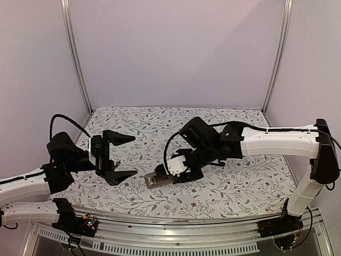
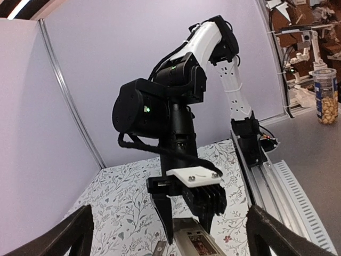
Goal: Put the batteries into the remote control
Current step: Place the remote control without batteries at the center of the board.
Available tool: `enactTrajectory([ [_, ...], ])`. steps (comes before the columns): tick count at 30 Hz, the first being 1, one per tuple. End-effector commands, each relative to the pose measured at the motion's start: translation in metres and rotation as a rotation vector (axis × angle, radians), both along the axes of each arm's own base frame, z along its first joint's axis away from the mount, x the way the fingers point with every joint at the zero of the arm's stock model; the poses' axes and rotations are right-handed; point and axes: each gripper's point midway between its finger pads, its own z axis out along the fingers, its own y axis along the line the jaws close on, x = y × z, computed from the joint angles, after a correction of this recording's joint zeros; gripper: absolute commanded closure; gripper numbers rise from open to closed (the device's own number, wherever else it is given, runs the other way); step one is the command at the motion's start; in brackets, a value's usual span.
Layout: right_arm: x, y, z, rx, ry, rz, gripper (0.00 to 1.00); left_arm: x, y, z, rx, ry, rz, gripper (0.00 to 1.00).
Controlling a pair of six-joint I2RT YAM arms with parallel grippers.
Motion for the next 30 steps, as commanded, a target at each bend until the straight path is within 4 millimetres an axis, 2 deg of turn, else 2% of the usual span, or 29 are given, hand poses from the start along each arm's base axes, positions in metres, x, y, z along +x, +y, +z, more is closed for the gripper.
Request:
enactTrajectory([
  [1,-0.003,-0.027,-0.055,-0.308,0.028,0.095,0.83,0.037,0.021,-0.037,0.017,0.295,0.184,0.00],
  [3,0.001,-0.026,-0.073,-0.359,0.022,0.111,0.83,0.057,0.035,-0.046,-0.016,0.384,0.292,0.00],
  [6,0.006,-0.023,-0.087,-0.388,-0.010,0.148,0.82,0.077,0.051,-0.062,-0.037,0.461,0.414,0.00],
  [10,0.001,-0.023,-0.110,-0.440,-0.017,0.255,0.80,0.083,0.060,-0.076,-0.047,0.505,0.465,0.00],
  [15,-0.007,-0.011,-0.119,-0.440,0.020,0.302,0.76,0.096,0.071,-0.096,-0.060,0.612,0.563,0.01],
  [19,-0.012,-0.015,-0.131,-0.475,0.081,0.297,0.73,0.109,0.086,-0.118,-0.063,0.709,0.679,0.01],
  [24,-0.016,-0.020,-0.142,-0.498,0.173,0.196,0.72,0.111,0.091,-0.128,-0.064,0.736,0.700,0.02],
  [28,-0.009,-0.011,-0.142,-0.442,0.278,-0.049,0.72,0.115,0.094,-0.127,-0.075,0.720,0.717,0.02],
  [30,-0.012,-0.010,-0.141,-0.408,0.346,-0.150,0.71,0.117,0.095,-0.127,-0.074,0.712,0.727,0.02],
])
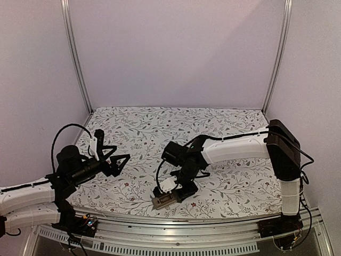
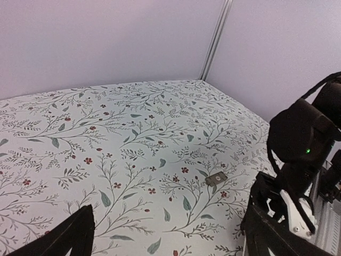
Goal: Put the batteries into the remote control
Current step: Place the remote control without batteries at the center of the board.
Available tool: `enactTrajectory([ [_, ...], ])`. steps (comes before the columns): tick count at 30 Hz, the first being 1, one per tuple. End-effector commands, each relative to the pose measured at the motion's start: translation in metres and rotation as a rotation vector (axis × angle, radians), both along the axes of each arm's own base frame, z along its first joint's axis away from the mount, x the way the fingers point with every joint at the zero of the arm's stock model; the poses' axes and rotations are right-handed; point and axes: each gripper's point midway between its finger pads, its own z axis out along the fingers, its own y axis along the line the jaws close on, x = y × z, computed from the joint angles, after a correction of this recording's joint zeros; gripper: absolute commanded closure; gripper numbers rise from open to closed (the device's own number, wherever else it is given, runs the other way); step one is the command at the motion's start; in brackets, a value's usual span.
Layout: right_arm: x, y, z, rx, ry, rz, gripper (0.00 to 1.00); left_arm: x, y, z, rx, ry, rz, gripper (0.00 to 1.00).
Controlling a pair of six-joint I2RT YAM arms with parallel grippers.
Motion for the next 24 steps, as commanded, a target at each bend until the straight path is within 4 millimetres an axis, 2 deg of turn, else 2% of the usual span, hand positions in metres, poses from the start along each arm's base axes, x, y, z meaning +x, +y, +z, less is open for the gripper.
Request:
enactTrajectory([
  [1,-0.006,0.006,0.003,0.046,0.120,-0.314,0.71,0.008,0.009,-0.009,0.012,0.010,0.054,0.02],
  [5,-0.010,-0.010,-0.008,0.025,0.115,-0.478,0.72,0.012,0.013,-0.016,0.028,0.022,0.076,0.03],
  [11,-0.007,-0.020,-0.023,-0.018,0.091,-0.559,0.69,0.017,0.017,-0.020,0.045,0.030,0.100,0.03],
  [13,-0.007,-0.022,-0.024,-0.032,0.089,-0.564,0.61,0.019,0.019,-0.022,0.055,0.031,0.111,0.03],
  [18,-0.009,-0.021,-0.021,-0.032,0.107,-0.581,0.31,0.022,0.021,-0.023,0.062,0.039,0.117,0.03],
  [22,-0.005,-0.020,-0.021,-0.035,0.098,-0.613,0.17,0.023,0.021,-0.022,0.065,0.035,0.114,0.03],
  [24,-0.004,-0.017,-0.019,-0.026,0.099,-0.614,0.14,0.024,0.020,-0.018,0.073,0.021,0.110,0.03],
])
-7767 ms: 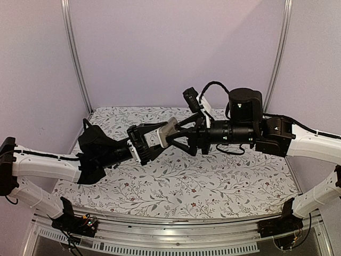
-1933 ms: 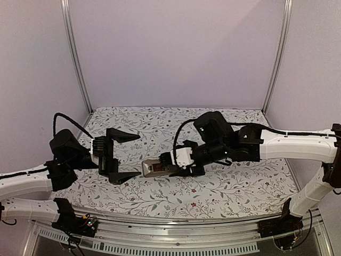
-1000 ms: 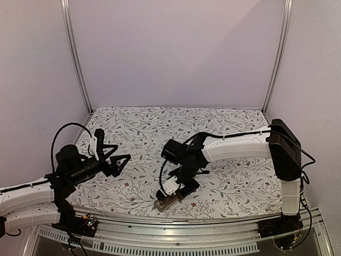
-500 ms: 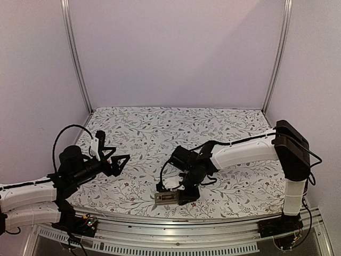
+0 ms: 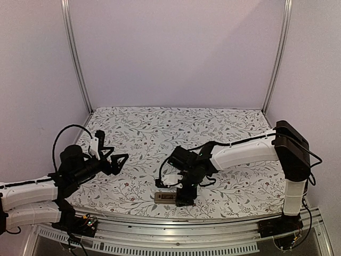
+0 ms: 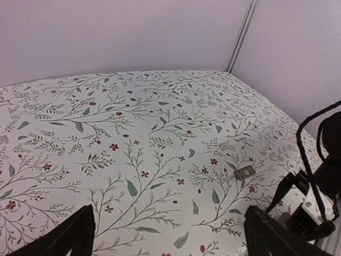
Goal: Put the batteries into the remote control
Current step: Place the remote control without batteries at the center of the board, then pick up the battery from the center of the board.
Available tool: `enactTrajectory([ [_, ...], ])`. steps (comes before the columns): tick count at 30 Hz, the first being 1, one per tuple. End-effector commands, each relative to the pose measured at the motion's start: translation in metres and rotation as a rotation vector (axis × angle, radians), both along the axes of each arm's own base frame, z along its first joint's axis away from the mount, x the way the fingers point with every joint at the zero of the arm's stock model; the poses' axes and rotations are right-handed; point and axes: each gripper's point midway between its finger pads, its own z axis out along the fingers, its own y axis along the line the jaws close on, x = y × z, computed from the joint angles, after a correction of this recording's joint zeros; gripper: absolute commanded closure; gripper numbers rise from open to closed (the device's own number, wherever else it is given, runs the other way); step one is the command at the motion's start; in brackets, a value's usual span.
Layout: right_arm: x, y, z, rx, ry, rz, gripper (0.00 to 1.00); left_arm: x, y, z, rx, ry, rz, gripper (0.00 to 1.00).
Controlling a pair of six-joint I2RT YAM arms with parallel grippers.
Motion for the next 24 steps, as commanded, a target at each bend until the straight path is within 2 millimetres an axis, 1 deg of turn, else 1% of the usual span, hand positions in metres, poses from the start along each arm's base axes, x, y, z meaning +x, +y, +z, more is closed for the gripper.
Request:
enactTrajectory([
  [1,-0.001,-0.007,-0.006,-0.044,0.007,-0.038,0.14,0.006,0.002,0.009,0.025,-0.034,0.004,0.03],
  [3,0.003,-0.001,0.003,-0.018,-0.009,-0.037,0.13,0.009,0.001,0.016,0.048,-0.058,-0.007,0.03],
  [5,0.008,0.008,0.020,0.032,-0.042,-0.035,0.12,0.015,0.000,0.025,0.102,-0.087,-0.027,0.03],
  [6,0.011,0.015,0.031,0.074,-0.061,-0.031,0.11,0.019,0.001,0.029,0.136,-0.090,-0.034,0.03],
  [7,0.014,0.020,0.041,0.114,-0.079,-0.027,0.10,0.026,0.000,0.041,0.167,-0.106,-0.049,0.03],
  [8,0.017,0.025,0.058,0.172,-0.101,-0.026,0.07,0.030,0.001,0.042,0.209,-0.089,-0.066,0.03],
  [9,0.020,0.029,0.069,0.221,-0.113,-0.028,0.02,0.035,0.002,0.042,0.260,-0.074,-0.090,0.02],
  [11,0.031,0.033,0.103,0.346,-0.146,-0.057,0.01,0.040,0.006,0.031,0.373,-0.008,-0.165,0.01],
  [12,0.039,0.032,0.113,0.392,-0.156,-0.089,0.01,0.039,0.013,0.018,0.446,0.055,-0.202,0.00],
  [13,0.047,0.030,0.127,0.439,-0.176,-0.117,0.01,0.040,0.019,0.010,0.508,0.094,-0.240,0.00],
  [14,0.055,0.027,0.136,0.473,-0.194,-0.152,0.01,0.039,0.027,0.001,0.577,0.130,-0.282,0.00],
  [15,0.064,0.023,0.150,0.517,-0.225,-0.186,0.01,0.037,0.036,-0.008,0.637,0.165,-0.333,0.00],
  [16,0.072,0.018,0.157,0.548,-0.241,-0.226,0.01,0.030,0.045,-0.019,0.693,0.210,-0.402,0.01],
  [18,0.084,0.009,0.179,0.626,-0.272,-0.284,0.01,0.026,0.071,-0.040,0.812,0.296,-0.461,0.05],
  [19,0.088,0.006,0.183,0.649,-0.270,-0.306,0.01,0.025,0.084,-0.051,0.867,0.342,-0.482,0.08],
  [21,0.093,0.001,0.189,0.676,-0.285,-0.334,0.01,0.034,0.104,-0.067,0.939,0.424,-0.461,0.14],
  [23,0.097,-0.002,0.188,0.670,-0.299,-0.364,0.01,0.053,0.117,-0.072,0.975,0.452,-0.376,0.26],
  [24,0.098,-0.003,0.184,0.662,-0.296,-0.375,0.01,0.063,0.120,-0.073,0.979,0.452,-0.335,0.28],
])
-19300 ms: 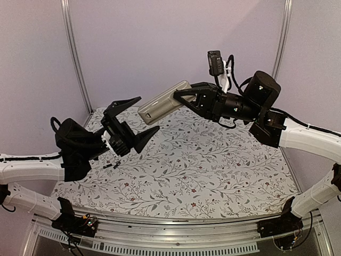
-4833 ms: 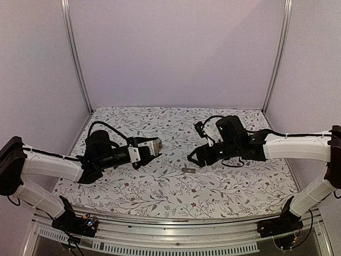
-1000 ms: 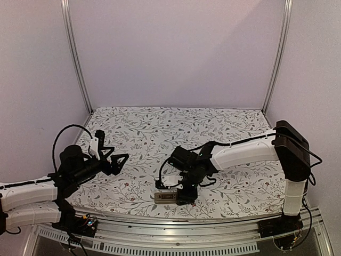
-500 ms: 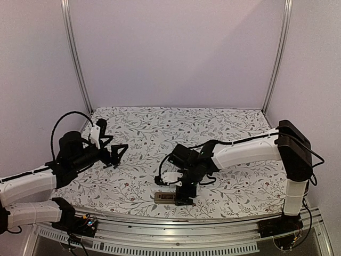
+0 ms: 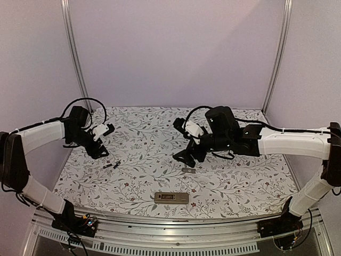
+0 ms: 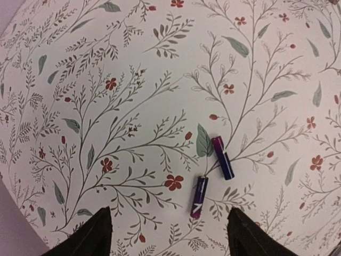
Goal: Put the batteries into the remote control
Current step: Pick up the battery from the center of the board.
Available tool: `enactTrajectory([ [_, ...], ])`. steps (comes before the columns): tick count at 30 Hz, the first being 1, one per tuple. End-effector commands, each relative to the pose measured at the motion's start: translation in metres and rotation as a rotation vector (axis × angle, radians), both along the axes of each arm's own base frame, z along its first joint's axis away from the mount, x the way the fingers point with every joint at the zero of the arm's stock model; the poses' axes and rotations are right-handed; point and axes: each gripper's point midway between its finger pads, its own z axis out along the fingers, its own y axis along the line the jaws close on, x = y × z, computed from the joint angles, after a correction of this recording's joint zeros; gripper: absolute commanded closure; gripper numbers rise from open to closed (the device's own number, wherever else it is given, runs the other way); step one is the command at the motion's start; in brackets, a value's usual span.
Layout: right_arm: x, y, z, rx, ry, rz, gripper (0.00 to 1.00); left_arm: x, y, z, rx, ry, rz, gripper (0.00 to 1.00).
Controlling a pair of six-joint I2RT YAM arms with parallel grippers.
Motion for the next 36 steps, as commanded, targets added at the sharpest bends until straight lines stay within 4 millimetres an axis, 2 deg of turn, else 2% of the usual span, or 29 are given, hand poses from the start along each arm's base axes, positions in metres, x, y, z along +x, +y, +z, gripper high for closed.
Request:
enactTrajectory([
  [1,0.009,-0.002,-0.002,0.041,0.009,-0.076,0.02,0.000,0.027,-0.023,0.154,0.092,0.001,0.30],
  [3,0.007,-0.004,-0.008,0.035,0.023,-0.082,0.02,0.006,0.014,-0.024,0.106,0.087,-0.007,0.34],
  [6,0.008,-0.009,-0.013,0.026,0.030,-0.108,0.02,0.010,-0.018,-0.024,0.062,0.091,-0.014,0.37],
  [10,0.010,-0.014,-0.017,0.019,0.027,-0.136,0.02,0.020,-0.040,-0.035,0.010,0.127,0.126,0.42],
  [17,0.012,-0.015,-0.024,0.001,0.029,-0.144,0.02,0.026,-0.037,-0.079,0.081,0.214,0.154,0.48],
  [22,0.012,-0.018,-0.029,-0.014,0.024,-0.149,0.02,0.014,-0.048,-0.075,0.012,0.231,0.124,0.45],
  [26,0.013,-0.015,-0.033,-0.018,0.033,-0.143,0.02,-0.002,-0.044,-0.088,0.024,0.273,0.127,0.46],
  [32,0.013,-0.014,-0.034,-0.022,0.034,-0.139,0.02,-0.018,-0.043,-0.097,0.032,0.302,0.121,0.51],
  [36,0.012,-0.015,-0.035,-0.026,0.037,-0.141,0.02,-0.017,-0.041,-0.101,0.051,0.293,0.125,0.58],
])
